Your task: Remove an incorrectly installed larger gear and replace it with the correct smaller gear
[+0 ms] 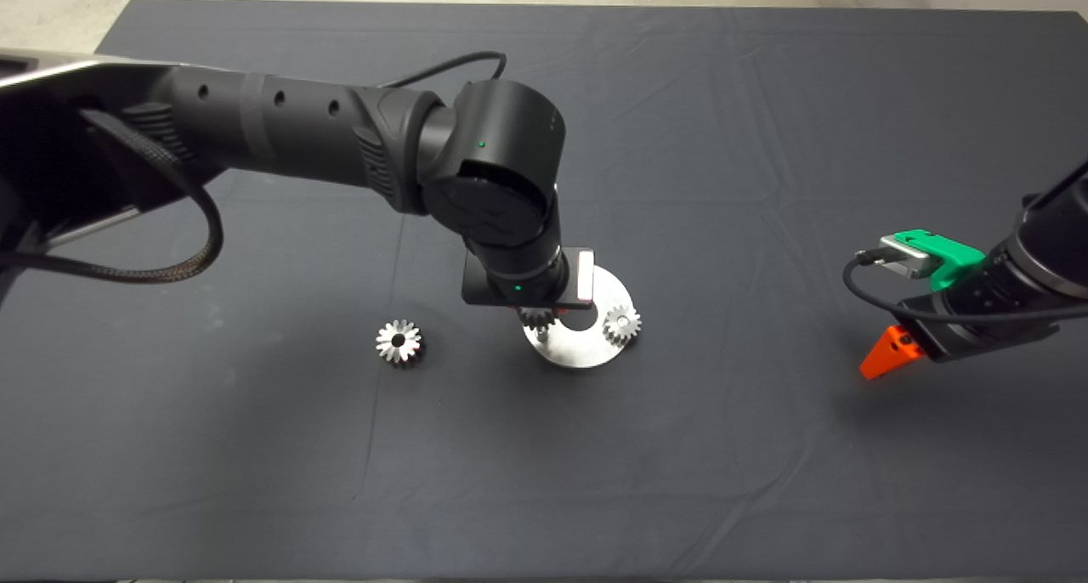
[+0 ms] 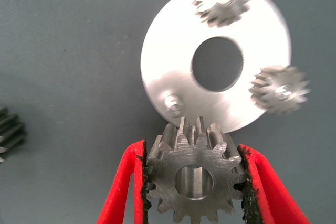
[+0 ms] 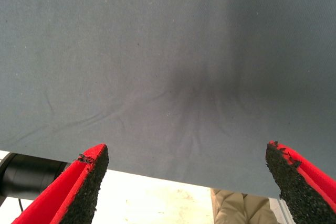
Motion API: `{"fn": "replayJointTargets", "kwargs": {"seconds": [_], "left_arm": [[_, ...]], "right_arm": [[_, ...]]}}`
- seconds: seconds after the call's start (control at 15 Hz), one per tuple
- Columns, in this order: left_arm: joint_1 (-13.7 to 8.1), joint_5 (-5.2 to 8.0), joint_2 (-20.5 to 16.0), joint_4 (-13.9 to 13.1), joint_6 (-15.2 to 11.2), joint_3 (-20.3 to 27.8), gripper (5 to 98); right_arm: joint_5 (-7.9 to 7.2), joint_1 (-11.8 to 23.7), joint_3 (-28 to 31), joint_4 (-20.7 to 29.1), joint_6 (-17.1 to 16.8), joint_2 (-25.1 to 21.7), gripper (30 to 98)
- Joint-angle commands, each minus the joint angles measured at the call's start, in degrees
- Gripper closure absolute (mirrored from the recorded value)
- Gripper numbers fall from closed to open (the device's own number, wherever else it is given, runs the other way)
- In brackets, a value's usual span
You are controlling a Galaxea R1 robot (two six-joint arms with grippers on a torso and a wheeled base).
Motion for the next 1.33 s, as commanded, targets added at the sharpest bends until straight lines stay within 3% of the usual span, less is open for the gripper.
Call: {"fn": "replayJointTargets", "kwargs": {"seconds": [0.0, 0.13, 0.33, 0.47, 0.6, 0.8, 1.27], "left_arm": [[-1.1, 5.51, -0.2, 10.0, -3.8, 3.5, 73.3], [1.5, 5.76, -0.3, 13.1, -3.8, 3.6, 73.3], [2.0, 5.76, -1.0, 15.7, -3.7, 3.6, 73.3], [3.4, 5.93, -3.0, 16.1, -3.5, 3.7, 73.3], [6.0, 6.2, -3.3, 16.4, -2.8, 3.6, 73.3], [6.5, 7.33, -3.5, 16.4, 0.0, 3.6, 73.3], [8.3, 7.6, -6.1, 16.3, 0.6, 3.6, 73.3]], "right_arm": [[-4.72, 1.1, 0.0, -1.7, -0.6, -0.8, 49.3], [-4.72, 1.1, 0.0, -1.7, -0.9, -0.8, 49.3], [-4.72, 1.1, 0.2, -1.6, -1.1, -0.8, 49.3], [-4.72, 1.1, 0.1, -1.7, -1.2, -1.0, 49.3], [-4.72, 1.1, 0.1, -1.7, -1.4, -1.2, 49.3], [-4.72, 1.0, 0.0, -1.7, -1.4, -0.7, 49.3], [-4.72, 1.0, 0.0, -1.8, -1.4, -0.7, 49.3]]}}
